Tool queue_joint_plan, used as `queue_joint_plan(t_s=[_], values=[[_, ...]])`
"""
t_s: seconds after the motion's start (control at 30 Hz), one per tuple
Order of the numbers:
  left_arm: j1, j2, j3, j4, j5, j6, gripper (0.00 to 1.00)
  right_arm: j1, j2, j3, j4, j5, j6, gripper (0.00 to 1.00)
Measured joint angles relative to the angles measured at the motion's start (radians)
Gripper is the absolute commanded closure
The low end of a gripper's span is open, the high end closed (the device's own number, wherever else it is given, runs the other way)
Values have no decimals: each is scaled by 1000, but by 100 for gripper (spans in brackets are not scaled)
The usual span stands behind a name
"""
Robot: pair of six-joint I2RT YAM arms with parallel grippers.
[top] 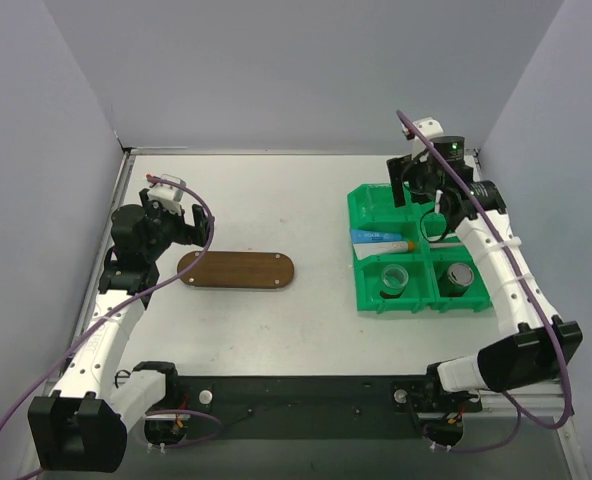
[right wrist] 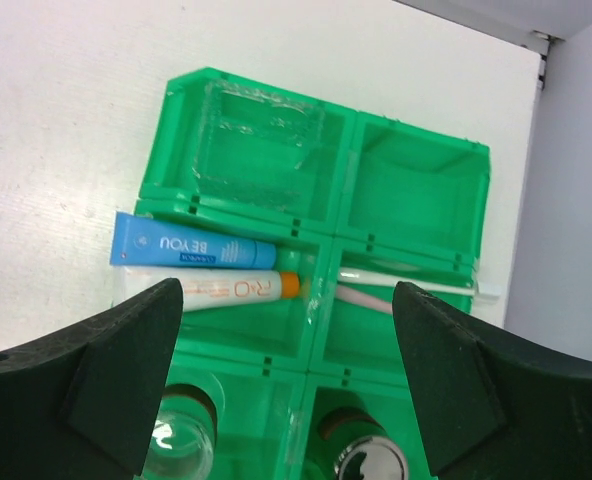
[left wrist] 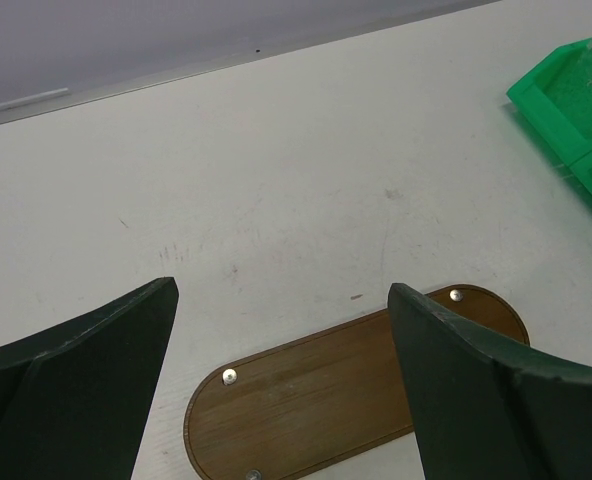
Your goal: Prepare toiletry sets of a toothbrush and toothpaste on the tray
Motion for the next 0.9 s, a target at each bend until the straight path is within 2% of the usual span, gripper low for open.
queue_joint_plan(t_s=[0.17,0.47,0.9], values=[[0,-1,-3,11,-1,13,3,34,171,108,4,5,17,29],[0,-3,-22,21,-1,23,3,90,487,311,-23,54,20,31],[0,-9,-31,21,-1,37,3,106,699,395,-61,64,29,40]])
